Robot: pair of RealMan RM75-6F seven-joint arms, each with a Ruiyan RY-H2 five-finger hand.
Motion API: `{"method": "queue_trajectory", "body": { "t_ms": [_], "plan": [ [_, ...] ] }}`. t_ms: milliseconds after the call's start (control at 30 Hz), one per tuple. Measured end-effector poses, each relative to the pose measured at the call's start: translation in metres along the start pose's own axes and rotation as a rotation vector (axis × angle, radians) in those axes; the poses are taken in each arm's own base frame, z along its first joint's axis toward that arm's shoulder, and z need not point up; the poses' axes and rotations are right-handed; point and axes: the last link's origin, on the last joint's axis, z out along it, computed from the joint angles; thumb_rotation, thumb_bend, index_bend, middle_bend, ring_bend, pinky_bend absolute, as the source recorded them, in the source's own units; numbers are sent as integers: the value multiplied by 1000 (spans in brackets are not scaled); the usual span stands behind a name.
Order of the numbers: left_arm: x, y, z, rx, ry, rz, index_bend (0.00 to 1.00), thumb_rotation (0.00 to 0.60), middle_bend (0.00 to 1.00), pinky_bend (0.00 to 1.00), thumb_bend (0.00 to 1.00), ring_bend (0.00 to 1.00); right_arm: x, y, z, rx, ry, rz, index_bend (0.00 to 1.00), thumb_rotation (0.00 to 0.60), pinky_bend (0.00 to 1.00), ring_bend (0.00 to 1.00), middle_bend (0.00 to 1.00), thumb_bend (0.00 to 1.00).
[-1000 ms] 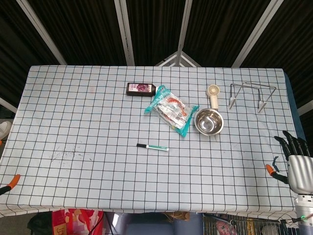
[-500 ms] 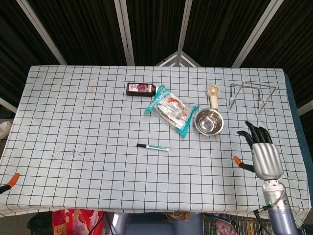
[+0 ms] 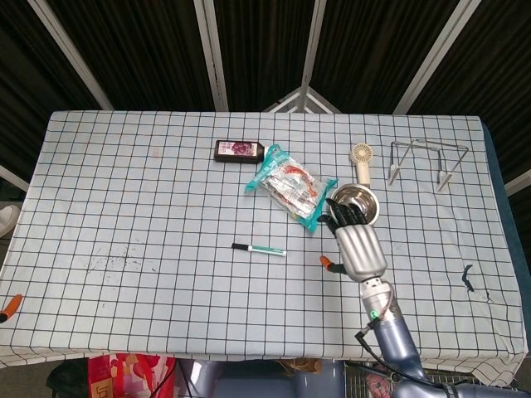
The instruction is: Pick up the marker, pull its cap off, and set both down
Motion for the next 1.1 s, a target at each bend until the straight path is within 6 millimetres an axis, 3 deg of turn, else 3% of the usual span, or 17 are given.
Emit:
{"method": "queue_trajectory", "body": {
  "t_ms": [200, 400, 700, 1100],
  "plan": [
    [-2, -2, 4, -4, 2, 3, 14, 600, 0, 18, 328, 0, -28, -40, 26, 10, -88, 40, 323, 600, 100, 129, 95, 219],
    [-7, 3, 9, -14, -10, 14, 13, 600, 0, 18, 328, 0, -48, -67, 49, 2, -124, 54, 335, 600, 100, 129, 95, 220],
    [-19, 9, 17, -19, -26, 26, 13, 600, 0, 18, 327, 0, -70, -87, 78, -32, -145, 24, 389, 600, 100, 129, 95, 219],
    [-23, 5, 20, -4, -26, 30, 14, 600, 0, 18, 328, 0, -98, -85, 79, -73, -182, 65, 433, 600, 100, 129, 95, 220]
  ]
}}
